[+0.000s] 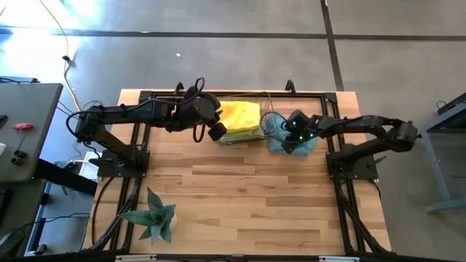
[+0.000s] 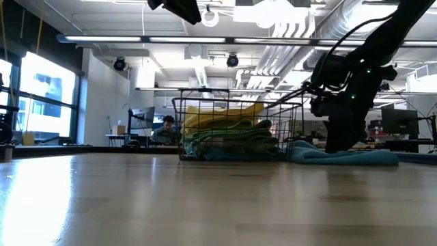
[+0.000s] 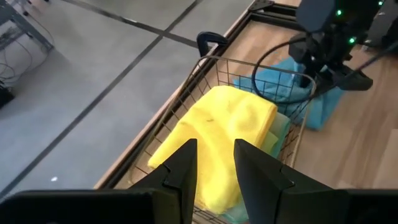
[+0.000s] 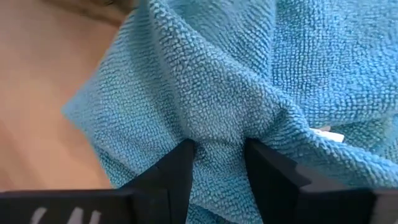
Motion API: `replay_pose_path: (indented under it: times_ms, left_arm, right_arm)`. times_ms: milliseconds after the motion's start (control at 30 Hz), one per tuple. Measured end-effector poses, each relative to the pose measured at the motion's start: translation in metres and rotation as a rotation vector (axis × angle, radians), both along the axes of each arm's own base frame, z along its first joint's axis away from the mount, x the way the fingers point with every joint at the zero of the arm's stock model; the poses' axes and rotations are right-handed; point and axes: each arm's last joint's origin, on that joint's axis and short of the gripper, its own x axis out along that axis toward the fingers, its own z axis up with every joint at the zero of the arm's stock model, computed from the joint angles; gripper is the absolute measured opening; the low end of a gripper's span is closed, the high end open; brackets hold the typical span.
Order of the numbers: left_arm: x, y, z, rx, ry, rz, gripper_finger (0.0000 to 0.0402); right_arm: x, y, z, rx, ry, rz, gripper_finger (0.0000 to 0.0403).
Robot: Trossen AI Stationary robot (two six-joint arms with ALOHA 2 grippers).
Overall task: Fold microfiber towels
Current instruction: Fold the blue towel
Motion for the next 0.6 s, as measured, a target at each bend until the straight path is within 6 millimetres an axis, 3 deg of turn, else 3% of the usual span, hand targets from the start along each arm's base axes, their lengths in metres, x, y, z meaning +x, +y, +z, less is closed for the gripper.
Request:
replay_pose_path:
  times_ms: [367, 600]
  left_arm:
    - [0.001, -0.002, 0.0, -0.102, -0.079, 0.013, 0.0097]
    - [0.004, -0.009, 0.0, -0.154, -0.128, 0.005, 0.0097]
  right_arm:
    - [0.018, 0.058, 0.007, 0.261, -0.137, 0.223, 0.0138]
    - [0.024, 0.097, 0.01, 0.326, -0.136, 0.355, 0.0138]
